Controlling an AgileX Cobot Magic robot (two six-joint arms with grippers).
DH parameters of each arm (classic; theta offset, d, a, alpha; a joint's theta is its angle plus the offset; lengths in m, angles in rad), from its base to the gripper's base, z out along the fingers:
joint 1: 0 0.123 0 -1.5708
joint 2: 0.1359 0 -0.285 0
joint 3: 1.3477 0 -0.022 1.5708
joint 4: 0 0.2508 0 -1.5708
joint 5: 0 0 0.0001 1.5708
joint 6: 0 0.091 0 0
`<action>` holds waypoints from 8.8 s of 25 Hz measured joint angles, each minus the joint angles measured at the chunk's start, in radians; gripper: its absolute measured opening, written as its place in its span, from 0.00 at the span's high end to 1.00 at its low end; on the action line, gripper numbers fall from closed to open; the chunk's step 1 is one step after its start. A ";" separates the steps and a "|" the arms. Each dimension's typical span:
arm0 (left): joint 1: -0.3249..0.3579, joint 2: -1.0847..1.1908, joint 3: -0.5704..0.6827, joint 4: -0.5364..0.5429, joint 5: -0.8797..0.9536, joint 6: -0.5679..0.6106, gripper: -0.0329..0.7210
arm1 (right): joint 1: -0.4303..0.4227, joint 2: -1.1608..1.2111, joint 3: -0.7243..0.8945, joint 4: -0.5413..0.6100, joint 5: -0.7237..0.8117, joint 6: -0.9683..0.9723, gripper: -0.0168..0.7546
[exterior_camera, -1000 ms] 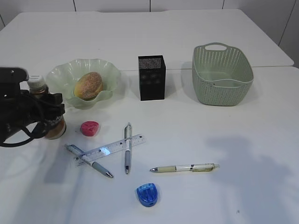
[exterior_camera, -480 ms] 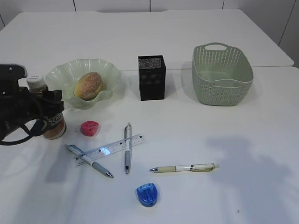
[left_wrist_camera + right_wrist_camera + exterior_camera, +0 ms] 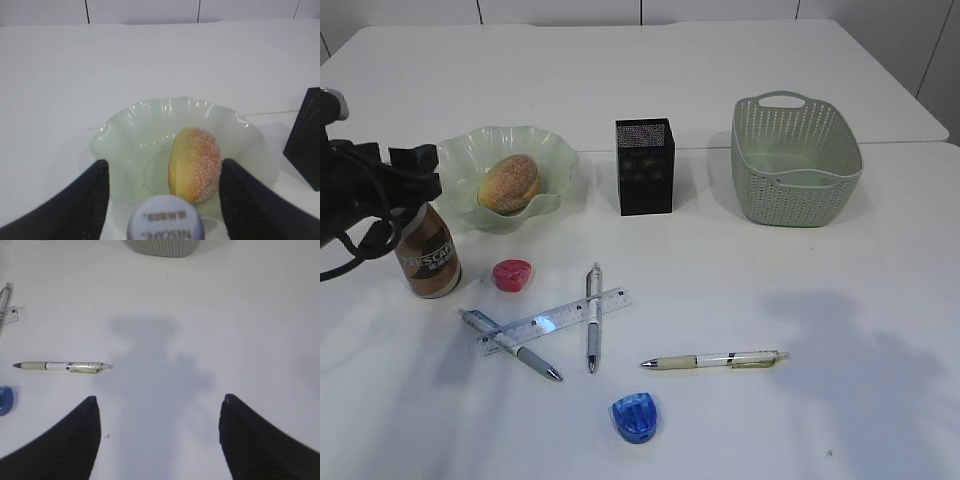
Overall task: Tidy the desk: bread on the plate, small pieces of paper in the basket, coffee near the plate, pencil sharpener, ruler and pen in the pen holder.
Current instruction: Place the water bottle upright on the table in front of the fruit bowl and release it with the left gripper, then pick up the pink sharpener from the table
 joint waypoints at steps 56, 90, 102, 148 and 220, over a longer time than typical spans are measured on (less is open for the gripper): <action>0.000 -0.737 -0.060 -0.219 1.538 0.026 0.36 | 0.000 0.000 0.000 0.035 0.016 -0.045 0.24; 0.135 -0.737 -0.071 -0.120 1.374 0.065 0.36 | 0.150 0.252 -0.055 0.123 0.016 -0.253 0.24; 0.179 -0.737 -0.080 -0.114 1.376 0.064 0.37 | 0.232 0.494 -0.219 0.119 -0.002 -0.299 0.24; 0.334 -0.667 -0.080 -0.075 1.374 0.053 0.39 | 0.677 1.424 -1.167 0.106 -0.066 -0.591 0.24; 0.334 -0.667 -0.080 -0.083 1.374 0.053 0.42 | 0.669 1.612 -1.224 0.187 -0.273 -0.676 0.54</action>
